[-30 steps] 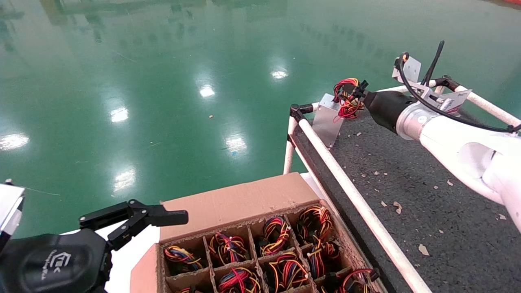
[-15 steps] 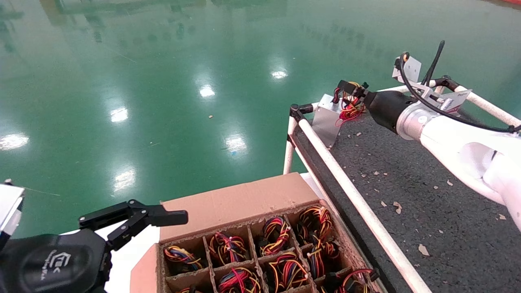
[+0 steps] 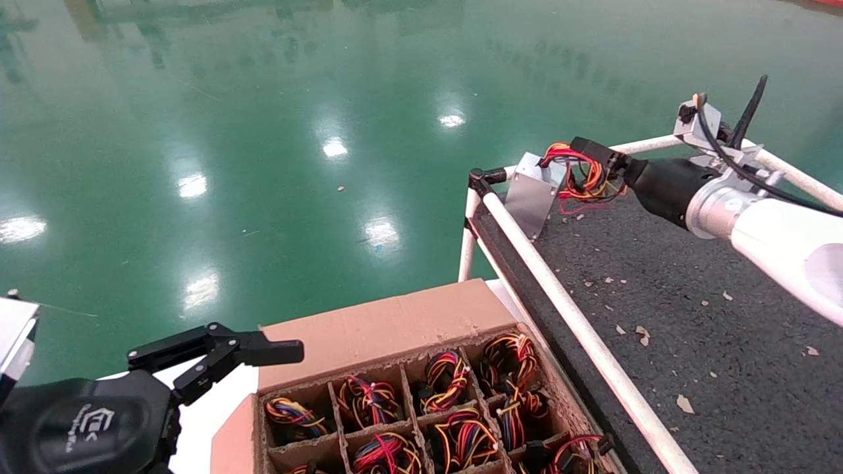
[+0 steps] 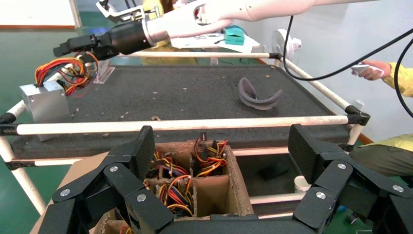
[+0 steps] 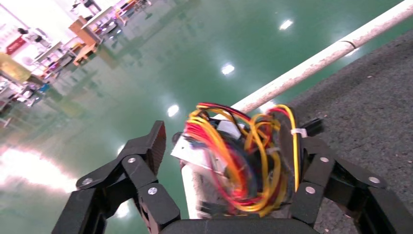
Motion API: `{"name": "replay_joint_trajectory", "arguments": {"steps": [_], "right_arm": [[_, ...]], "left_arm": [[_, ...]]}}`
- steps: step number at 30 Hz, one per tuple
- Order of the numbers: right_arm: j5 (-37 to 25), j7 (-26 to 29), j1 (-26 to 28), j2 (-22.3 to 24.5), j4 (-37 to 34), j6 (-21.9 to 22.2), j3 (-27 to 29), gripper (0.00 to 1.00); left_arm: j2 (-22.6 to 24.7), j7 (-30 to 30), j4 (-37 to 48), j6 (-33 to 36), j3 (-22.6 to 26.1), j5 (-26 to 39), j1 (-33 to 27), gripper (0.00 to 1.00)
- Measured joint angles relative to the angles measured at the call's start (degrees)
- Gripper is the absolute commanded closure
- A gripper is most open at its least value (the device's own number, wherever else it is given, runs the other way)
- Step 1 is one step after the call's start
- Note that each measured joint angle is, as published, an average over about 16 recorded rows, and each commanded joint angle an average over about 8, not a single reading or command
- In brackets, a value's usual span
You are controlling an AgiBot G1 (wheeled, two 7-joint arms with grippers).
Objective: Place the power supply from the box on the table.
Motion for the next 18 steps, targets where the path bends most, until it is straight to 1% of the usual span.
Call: {"name": "replay_joint_trajectory", "arguments": {"steps": [9,18], "right_arm": [[0.0,-0.5,2.5,1.4,-2.2,-3.6,0.0,0.00],[0.1,-2.9,5.3,1.8,-5.7,-6.3,0.1,0.00]], "left_arm": [[0.0,0.0,0.0,0.0,0.0,0.0,0.0,0.00],[0.0,0.0,0.0,0.0,0.0,0.0,0.0,0.00]]}}
